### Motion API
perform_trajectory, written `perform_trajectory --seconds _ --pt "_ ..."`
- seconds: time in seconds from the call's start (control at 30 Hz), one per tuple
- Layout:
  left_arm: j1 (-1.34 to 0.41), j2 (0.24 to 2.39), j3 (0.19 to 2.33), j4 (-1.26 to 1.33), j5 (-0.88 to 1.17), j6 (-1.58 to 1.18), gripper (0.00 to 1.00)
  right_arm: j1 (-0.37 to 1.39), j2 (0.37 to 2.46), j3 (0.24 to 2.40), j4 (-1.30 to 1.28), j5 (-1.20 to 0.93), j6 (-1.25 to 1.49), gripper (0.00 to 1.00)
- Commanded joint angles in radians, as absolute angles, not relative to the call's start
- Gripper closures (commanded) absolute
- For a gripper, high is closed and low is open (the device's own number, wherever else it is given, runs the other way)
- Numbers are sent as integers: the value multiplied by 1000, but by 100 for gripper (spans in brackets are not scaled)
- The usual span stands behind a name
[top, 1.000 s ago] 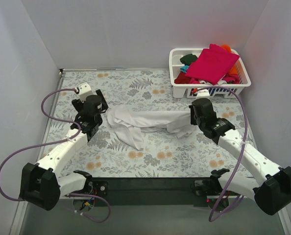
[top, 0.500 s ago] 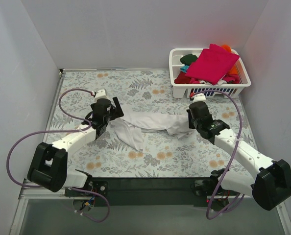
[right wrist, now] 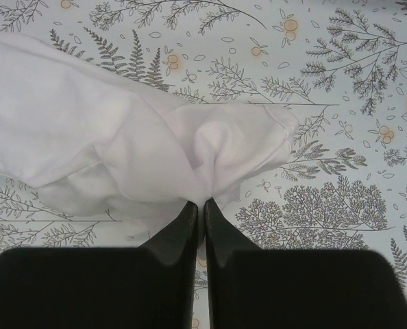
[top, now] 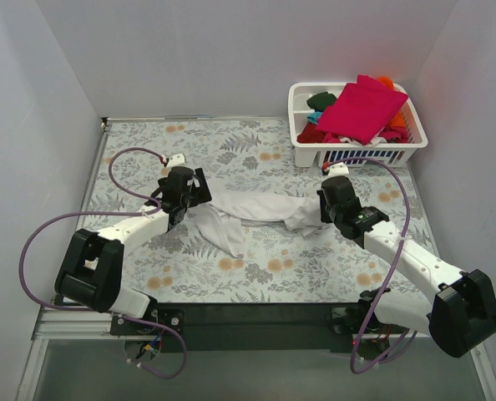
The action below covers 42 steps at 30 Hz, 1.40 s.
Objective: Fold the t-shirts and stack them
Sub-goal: Flatten the tshirt out
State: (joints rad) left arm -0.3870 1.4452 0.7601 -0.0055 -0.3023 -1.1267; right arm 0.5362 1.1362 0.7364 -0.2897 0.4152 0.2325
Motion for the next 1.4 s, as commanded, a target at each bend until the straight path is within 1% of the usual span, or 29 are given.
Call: perform_trajectory --seconds 0.0,0.07,0.2,0.23,0.43,0.53,0.63,0.67,0.77,0.93,1.03,1.13,1.27,1.3,1.37 --pt "-374 1451 756 -37 -288 -1124 26 531 1138 733 -249 410 236 99" --pt "-371 1460 746 -37 -278 -1127 29 531 1140 738 -249 410 236 99" --pt "-341 1470 729 -20 -201 -1132 41 529 1131 752 -250 411 230 99" --pt "-334 1474 727 -18 -172 -1132 49 528 1121 755 -249 410 227 99" --pt "-307 1465 710 -17 -141 -1126 67 525 1077 776 -267 422 215 99" --pt "-296 1456 703 -12 -118 -1126 78 525 1066 787 -282 431 210 99" --pt "-285 1450 698 -15 -117 -1123 98 523 1055 793 -291 434 204 99" --pt "-279 1445 696 -17 -118 -1123 100 523 1051 795 -296 436 203 99" --pt "-264 1425 696 -26 -144 -1115 100 523 1034 811 -320 446 195 99" --pt "-219 1312 690 -55 -267 -1106 100 525 953 857 -368 442 193 99" --pt "-186 1258 684 -54 -307 -1101 100 525 917 884 -397 448 190 99" --pt "-157 1265 689 -54 -339 -1092 100 523 914 894 -402 456 184 99" --pt "-126 1336 721 -90 -403 -1094 100 523 957 879 -402 451 183 99" --pt "-123 1356 729 -107 -413 -1100 95 523 978 862 -402 436 186 99" --pt "-121 1358 742 -120 -422 -1104 77 523 1002 841 -402 413 193 99"
